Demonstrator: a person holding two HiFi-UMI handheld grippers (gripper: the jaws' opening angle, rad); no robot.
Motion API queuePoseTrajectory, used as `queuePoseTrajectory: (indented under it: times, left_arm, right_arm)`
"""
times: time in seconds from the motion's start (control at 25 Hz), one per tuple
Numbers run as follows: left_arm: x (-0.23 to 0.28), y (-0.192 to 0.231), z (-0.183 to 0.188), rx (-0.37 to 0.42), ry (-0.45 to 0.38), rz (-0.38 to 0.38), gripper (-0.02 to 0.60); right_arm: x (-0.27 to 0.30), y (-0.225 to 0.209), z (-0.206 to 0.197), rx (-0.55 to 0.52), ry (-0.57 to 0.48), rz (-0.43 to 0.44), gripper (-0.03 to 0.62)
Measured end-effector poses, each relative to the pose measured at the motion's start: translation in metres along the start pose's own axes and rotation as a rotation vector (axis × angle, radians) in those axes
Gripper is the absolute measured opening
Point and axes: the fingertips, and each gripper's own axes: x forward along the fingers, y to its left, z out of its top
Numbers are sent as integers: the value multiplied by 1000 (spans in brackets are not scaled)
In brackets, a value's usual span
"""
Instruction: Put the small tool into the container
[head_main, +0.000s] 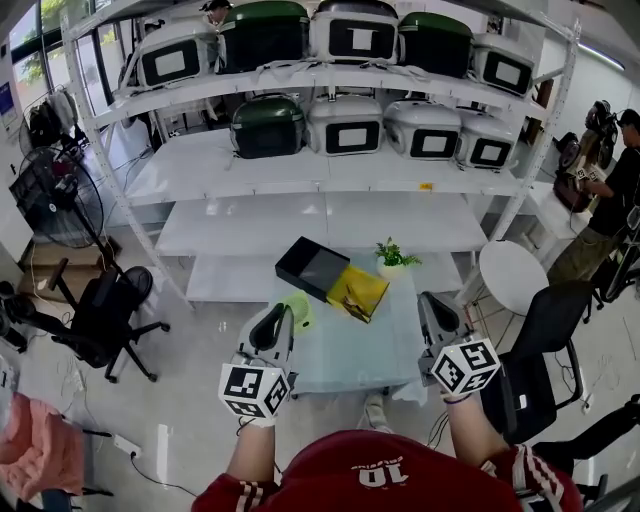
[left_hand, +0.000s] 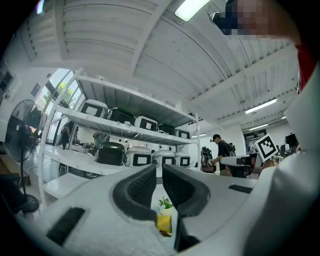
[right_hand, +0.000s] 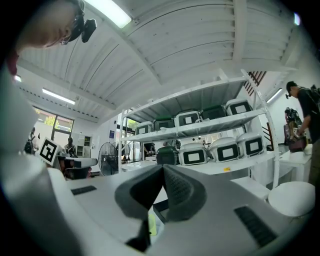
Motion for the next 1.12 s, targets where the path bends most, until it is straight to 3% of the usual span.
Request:
queuePoseTrajectory:
  times: [0.48,1.12]
  left_arm:
    - [-15,-12,7,-6,-23,-4,-12]
    - [-14,-8,-1,-39,-16,-3,-12]
  right_arm:
    - [-17,6,3,28,-15,2,5]
    - [-16,15,6,52,-33,36,3]
